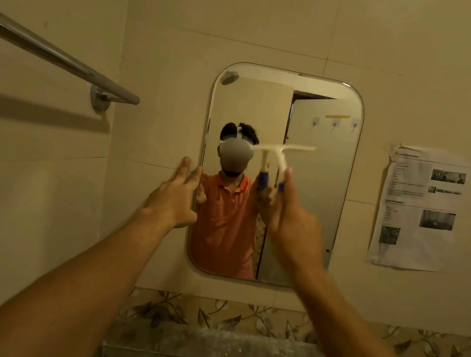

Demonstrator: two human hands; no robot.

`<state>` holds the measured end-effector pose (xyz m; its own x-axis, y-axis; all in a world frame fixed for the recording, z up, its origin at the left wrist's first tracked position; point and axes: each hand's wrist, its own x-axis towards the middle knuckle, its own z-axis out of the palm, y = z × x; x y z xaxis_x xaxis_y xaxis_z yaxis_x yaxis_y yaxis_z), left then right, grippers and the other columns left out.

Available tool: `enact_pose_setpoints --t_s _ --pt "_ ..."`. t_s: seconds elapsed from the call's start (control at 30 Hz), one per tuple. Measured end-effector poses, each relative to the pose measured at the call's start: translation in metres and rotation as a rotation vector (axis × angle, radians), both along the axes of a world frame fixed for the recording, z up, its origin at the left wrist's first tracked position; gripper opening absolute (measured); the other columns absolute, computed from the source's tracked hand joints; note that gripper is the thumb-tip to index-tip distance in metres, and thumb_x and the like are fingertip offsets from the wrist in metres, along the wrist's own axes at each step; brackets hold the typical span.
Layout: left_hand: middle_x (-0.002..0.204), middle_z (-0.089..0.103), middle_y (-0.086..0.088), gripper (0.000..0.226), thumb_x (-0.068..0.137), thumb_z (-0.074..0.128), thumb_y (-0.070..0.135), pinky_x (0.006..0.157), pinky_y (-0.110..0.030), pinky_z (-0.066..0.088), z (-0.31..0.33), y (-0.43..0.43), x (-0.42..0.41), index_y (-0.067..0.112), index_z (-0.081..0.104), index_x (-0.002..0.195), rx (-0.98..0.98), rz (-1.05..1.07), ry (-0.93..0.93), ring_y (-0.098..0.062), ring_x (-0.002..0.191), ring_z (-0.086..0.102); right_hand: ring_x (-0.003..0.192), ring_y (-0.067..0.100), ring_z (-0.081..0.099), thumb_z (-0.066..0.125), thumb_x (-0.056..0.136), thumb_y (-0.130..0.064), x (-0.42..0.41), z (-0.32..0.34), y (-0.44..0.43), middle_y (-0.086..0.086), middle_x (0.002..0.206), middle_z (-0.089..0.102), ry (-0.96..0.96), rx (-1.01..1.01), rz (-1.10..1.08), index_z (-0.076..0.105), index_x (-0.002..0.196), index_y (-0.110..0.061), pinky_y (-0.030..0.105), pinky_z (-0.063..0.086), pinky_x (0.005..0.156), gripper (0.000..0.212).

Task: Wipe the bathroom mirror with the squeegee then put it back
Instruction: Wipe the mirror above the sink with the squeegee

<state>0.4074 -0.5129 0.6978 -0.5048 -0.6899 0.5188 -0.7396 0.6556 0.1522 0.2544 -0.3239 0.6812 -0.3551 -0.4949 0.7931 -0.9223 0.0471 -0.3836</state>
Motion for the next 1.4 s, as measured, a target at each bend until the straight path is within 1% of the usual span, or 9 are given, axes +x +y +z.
enact_pose_setpoints --t_s 0.13,0.33,0.47,0.63,0.77,0.97,1.17,1.27,1.4 --pt "0.164 -0.027 0.001 0.112 0.079 0.072 0.025 0.106 -0.045 0.045 -0.001 0.001 -0.001 0.03 -0.006 0.16 0.0 0.017 -0.014 -0.035 0.144 0.034 0.045 0.011 0.046 0.028 0.11 -0.037 -0.013 0.093 -0.009 -0.002 0.063 0.05 -0.022 -0.151 -0.031 0.009 0.161 -0.031 0.028 0.044 0.043 0.055" --pt "0.163 -0.028 0.003 0.111 0.079 0.071 0.025 0.104 -0.046 0.047 0.002 0.002 -0.004 0.034 -0.005 0.16 0.027 0.058 -0.037 -0.038 0.14 0.037 0.056 0.02 0.057 0.027 0.11 -0.036 -0.017 0.133 -0.024 0.005 0.069 0.055 0.013 -0.099 -0.165 -0.002 0.161 -0.033 0.042 0.058 0.056 0.059" --pt "0.164 -0.026 0.001 0.109 0.081 0.071 0.028 0.103 -0.046 0.047 0.004 0.003 -0.004 0.032 -0.003 0.16 0.025 0.067 -0.05 -0.041 0.14 0.036 0.057 0.024 0.061 0.033 0.108 -0.035 -0.011 0.084 -0.022 0.007 0.071 0.059 0.019 -0.051 -0.175 -0.009 0.159 -0.033 0.047 0.059 0.056 0.066" --pt "0.163 -0.028 -0.002 0.11 0.083 0.074 0.029 0.107 -0.046 0.044 0.007 0.014 -0.006 0.029 -0.004 0.16 0.024 0.105 -0.072 -0.039 0.145 0.029 0.052 0.021 0.054 0.024 0.107 -0.046 0.002 -0.012 -0.021 0.005 0.064 0.053 -0.089 -0.034 -0.203 -0.016 0.155 -0.045 0.039 0.053 0.05 0.063" --pt "0.163 -0.028 -0.004 0.109 0.084 0.074 0.03 0.107 -0.045 0.043 0.011 0.021 -0.005 0.027 -0.004 0.161 0.036 0.114 -0.094 -0.037 0.145 0.028 0.057 0.021 0.059 0.027 0.107 -0.047 0.016 -0.078 -0.018 0.003 0.067 0.057 -0.132 0.058 -0.209 -0.028 0.147 -0.054 0.043 0.058 0.058 0.069" --pt "0.163 -0.029 -0.003 0.11 0.084 0.074 0.03 0.107 -0.046 0.045 0.012 0.023 -0.003 0.028 -0.005 0.161 0.05 0.112 -0.096 -0.037 0.147 0.027 0.059 0.02 0.059 0.023 0.106 -0.047 0.027 -0.114 -0.008 0.002 0.072 0.06 -0.206 0.108 -0.2 -0.023 0.149 -0.052 0.041 0.057 0.057 0.063" --pt "0.163 -0.029 -0.005 0.109 0.084 0.072 0.029 0.106 -0.044 0.044 0.013 0.023 -0.002 0.026 -0.005 0.161 0.033 0.105 -0.113 -0.036 0.147 0.025 0.05 0.015 0.048 0.027 0.109 -0.038 0.008 -0.017 0.006 0.0 0.068 0.052 -0.412 -0.293 -0.071 0.021 0.157 -0.039 0.039 0.051 0.048 0.048" --pt "0.162 -0.03 -0.005 0.108 0.085 0.072 0.029 0.107 -0.044 0.042 0.015 0.025 -0.003 0.025 -0.006 0.161 0.046 0.111 -0.122 -0.035 0.15 0.02 0.058 0.017 0.054 0.025 0.11 -0.04 -0.017 0.062 0.01 0.001 0.078 0.052 -0.471 -0.375 -0.07 0.026 0.15 -0.041 0.041 0.056 0.049 0.04" --pt "0.162 -0.031 -0.006 0.109 0.085 0.072 0.031 0.107 -0.045 0.043 0.017 0.022 -0.004 0.025 -0.007 0.16 0.055 0.123 -0.14 -0.035 0.149 0.021 0.068 0.015 0.061 0.024 0.11 -0.038 -0.036 0.139 0.013 0.001 0.087 0.056 -0.485 -0.334 -0.12 0.022 0.153 -0.037 0.028 0.048 0.045 0.043"
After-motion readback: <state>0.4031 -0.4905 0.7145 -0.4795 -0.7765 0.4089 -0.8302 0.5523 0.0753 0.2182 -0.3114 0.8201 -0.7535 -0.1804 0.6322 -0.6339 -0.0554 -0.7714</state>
